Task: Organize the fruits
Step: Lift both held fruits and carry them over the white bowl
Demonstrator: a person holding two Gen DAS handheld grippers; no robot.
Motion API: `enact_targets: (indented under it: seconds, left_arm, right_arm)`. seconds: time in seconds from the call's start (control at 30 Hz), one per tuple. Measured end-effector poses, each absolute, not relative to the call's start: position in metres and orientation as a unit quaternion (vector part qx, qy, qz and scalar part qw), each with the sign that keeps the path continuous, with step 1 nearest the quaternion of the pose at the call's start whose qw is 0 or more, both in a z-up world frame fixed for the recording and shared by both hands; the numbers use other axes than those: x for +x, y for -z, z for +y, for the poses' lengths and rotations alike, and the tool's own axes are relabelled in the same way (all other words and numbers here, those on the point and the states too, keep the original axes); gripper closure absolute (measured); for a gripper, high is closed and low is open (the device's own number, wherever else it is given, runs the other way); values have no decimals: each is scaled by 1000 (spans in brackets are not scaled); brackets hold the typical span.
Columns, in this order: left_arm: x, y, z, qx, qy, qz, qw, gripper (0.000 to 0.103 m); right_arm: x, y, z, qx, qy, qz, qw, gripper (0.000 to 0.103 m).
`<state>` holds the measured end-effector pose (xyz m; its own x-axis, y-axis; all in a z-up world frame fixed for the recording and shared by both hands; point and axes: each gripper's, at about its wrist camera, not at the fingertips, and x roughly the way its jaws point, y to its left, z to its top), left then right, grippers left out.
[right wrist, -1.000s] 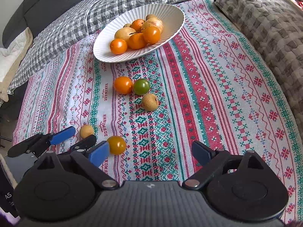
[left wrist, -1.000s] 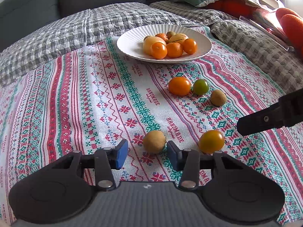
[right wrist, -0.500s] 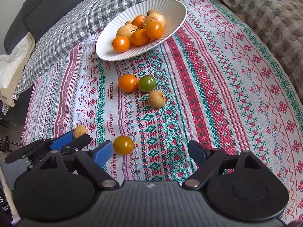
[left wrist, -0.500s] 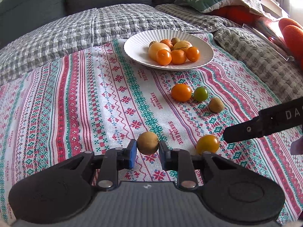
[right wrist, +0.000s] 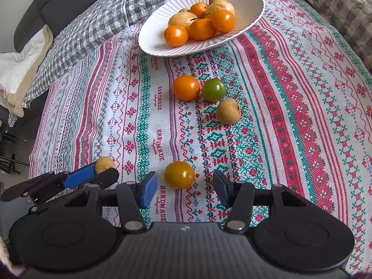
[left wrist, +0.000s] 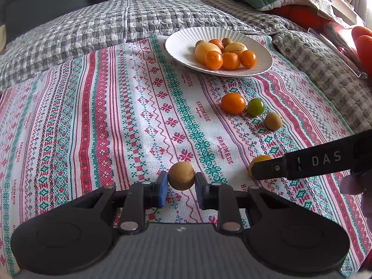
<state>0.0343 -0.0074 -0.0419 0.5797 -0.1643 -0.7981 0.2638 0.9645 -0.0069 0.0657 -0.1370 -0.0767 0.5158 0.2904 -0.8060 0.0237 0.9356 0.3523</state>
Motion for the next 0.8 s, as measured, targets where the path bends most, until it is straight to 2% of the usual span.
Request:
enact_targets:
  seconds: [0.23,0.8]
  left_arm:
    - [35,42,-8,57,119,444,886,90]
    - [34,40,-7,52,123,442,887,90]
  right_arm:
    - [65,77,-132,123,-88,482,863,76]
    - [62,75,-138,104,-80,470,873,77]
